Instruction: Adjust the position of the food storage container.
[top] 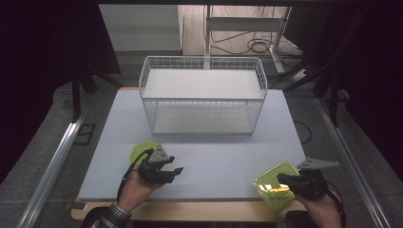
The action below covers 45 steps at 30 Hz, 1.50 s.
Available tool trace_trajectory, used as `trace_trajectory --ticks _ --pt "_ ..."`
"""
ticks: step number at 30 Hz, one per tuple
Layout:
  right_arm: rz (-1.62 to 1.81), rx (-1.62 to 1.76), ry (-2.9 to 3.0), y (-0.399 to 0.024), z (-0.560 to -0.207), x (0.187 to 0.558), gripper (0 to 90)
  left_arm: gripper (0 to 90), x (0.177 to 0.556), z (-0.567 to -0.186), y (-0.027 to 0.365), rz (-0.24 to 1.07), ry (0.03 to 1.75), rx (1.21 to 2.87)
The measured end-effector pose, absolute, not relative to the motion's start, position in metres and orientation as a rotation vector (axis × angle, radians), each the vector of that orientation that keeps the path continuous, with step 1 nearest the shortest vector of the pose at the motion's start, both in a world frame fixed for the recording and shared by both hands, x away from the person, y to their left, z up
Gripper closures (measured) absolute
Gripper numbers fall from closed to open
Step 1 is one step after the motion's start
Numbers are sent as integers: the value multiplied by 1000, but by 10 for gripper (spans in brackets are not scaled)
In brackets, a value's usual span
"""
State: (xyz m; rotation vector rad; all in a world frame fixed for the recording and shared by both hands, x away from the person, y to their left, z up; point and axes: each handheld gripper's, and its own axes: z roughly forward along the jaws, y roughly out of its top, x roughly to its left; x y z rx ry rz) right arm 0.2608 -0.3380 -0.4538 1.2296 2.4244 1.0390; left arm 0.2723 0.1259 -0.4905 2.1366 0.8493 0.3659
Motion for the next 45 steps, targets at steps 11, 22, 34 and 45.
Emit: trace_trajectory --ticks 11,22,34,45 --pt "1009 1248 2437 -355 -457 235 886 119 265 -504 117 362 845 2150" --pt "984 1278 2454 -372 -463 220 885 95 263 -509 111 370 809 2186" --pt "967 1264 2463 -376 -461 217 886 95 264 -511 111 372 814 2197" --pt "1002 1262 2458 -377 -468 219 884 95 265 -513 110 368 814 2205"
